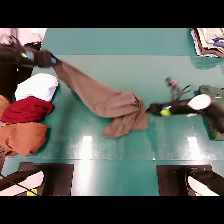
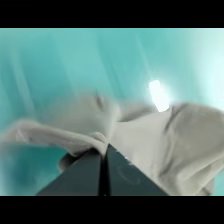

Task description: Fold the shirts.

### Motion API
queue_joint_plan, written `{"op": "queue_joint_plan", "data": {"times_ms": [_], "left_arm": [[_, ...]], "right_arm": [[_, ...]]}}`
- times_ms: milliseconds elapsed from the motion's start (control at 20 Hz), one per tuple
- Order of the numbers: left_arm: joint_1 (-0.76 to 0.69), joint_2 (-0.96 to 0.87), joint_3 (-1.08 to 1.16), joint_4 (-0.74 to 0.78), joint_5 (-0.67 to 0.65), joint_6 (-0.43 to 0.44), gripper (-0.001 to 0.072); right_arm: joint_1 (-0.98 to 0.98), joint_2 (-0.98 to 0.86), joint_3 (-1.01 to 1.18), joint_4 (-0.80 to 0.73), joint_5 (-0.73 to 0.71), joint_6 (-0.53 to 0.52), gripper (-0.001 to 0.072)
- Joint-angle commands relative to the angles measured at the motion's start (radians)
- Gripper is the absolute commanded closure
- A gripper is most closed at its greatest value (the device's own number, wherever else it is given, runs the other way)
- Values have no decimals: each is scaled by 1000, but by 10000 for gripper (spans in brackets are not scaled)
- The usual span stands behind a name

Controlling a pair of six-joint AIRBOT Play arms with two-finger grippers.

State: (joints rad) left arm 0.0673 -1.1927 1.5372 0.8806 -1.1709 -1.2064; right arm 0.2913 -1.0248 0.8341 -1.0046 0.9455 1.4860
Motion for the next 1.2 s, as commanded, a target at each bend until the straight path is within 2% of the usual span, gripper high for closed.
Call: {"op": "queue_joint_plan", "data": {"times_ms": [0, 350, 450, 750, 850, 950, 1050, 1150], "left_arm": [[0, 99, 201, 1, 11, -1, 685], [0, 282, 458, -25, 46, -2, 684], [0, 323, 499, -32, 69, -36, 684], [0, 407, 592, -32, 123, -106, 686], [0, 403, 578, 12, 111, -115, 686], [0, 388, 497, 120, 74, -181, 686], [0, 344, 370, 189, -4, -209, 685], [0, 264, 243, 189, -113, -208, 685]], "right_arm": [[-190, 163, 209, -170, 105, 42, 699], [-360, 343, 568, -175, 111, -3, 699], [-373, 365, 650, -175, 130, -7, 699], [-463, 341, 895, -175, 306, -37, 699], [-494, 279, 974, -174, 418, -37, 699], [-498, 193, 1026, -172, 535, -36, 699], [-483, 98, 1017, -154, 617, -32, 699], [-425, 13, 935, -158, 638, -26, 699]]}}
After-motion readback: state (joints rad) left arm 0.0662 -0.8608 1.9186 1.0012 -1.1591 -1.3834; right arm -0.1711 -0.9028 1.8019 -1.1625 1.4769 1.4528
